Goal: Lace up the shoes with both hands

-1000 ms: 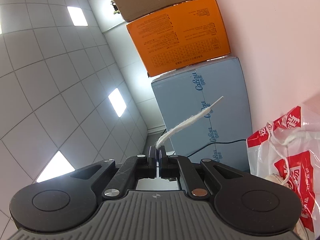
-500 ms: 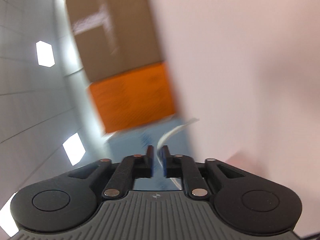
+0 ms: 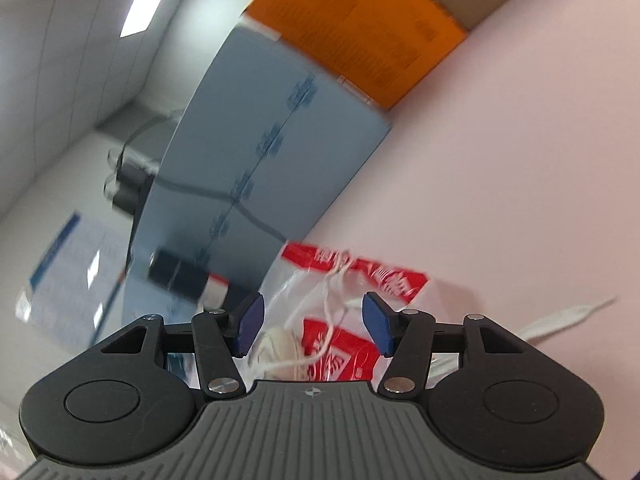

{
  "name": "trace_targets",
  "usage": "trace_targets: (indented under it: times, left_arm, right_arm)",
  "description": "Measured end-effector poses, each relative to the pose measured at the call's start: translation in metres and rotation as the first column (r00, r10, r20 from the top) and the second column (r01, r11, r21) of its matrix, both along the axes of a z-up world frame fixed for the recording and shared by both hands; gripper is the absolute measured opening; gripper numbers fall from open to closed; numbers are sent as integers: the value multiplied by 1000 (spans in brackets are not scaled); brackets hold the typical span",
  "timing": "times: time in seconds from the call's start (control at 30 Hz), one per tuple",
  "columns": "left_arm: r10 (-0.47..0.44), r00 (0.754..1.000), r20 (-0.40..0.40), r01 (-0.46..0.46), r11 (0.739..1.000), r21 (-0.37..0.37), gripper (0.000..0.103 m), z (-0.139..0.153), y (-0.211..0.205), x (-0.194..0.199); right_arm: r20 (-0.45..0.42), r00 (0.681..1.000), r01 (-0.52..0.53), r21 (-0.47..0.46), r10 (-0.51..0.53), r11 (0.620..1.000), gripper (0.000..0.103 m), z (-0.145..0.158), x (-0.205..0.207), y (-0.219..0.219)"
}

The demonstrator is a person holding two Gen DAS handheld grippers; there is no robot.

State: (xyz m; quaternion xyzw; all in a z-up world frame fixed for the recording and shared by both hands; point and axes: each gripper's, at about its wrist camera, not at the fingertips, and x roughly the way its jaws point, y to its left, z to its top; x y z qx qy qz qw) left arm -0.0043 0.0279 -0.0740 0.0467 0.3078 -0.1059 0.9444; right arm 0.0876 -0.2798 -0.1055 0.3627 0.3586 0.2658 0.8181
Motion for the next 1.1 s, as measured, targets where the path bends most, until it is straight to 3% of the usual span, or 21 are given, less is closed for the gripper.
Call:
trace_targets:
  times: [0.1,0.17,0.27,0.33,0.4,0.5,0.67,0.77,0.87,0.93,1.0,1.1]
  left_arm:
    - [-49,999,20,49,999,-5,61,4,1,-7]
    - [-61,998,33,61,998,-4,62,7,3,-12]
    - [-45,997,61,47,998,-33,63,13,11,-18]
    - [-31,996,79,34,999,-40,63,16,14,-20]
    - [-7,995,95,10,999,-33,70,19,16,-22]
    - [36,994,102,-33,999,-34,71,21,21,-23]
    - [111,991,72,-107,993,-49,71,17,33,-22]
    - [134,989,61,-131,990,-48,72,16,36,-21]
    - [142,988,68,-139,989,-41,75,17,37,-23]
    - [147,987,66,-144,989,-45,76,16,39,-23]
    - [151,987,62,-149,988,-45,76,15,39,-22]
    - [152,987,60,-149,987,-53,78,15,40,-22]
  right_arm:
    - [59,977,-189,-214,206,958,50,1,14,42]
    - [76,940,-289,-347,334,892,48,2,23,65]
    - [41,875,-395,-512,482,762,42,-9,34,88]
    - [18,842,-426,-592,539,685,41,-15,30,88]
    - [10,834,-409,-661,552,629,40,-18,30,90]
    - [-9,844,-395,-685,536,612,38,-25,38,86]
    - [-32,839,-389,-733,543,558,6,-36,41,89]
    - [-52,847,-426,-662,529,617,3,-32,47,88]
    - [-98,890,-444,-410,445,797,3,-27,61,72]
    - [-151,914,-399,-160,378,903,3,-26,69,59]
    - [-183,918,-355,14,351,935,3,-25,69,56]
    - [-194,908,-342,165,370,925,3,-16,69,73]
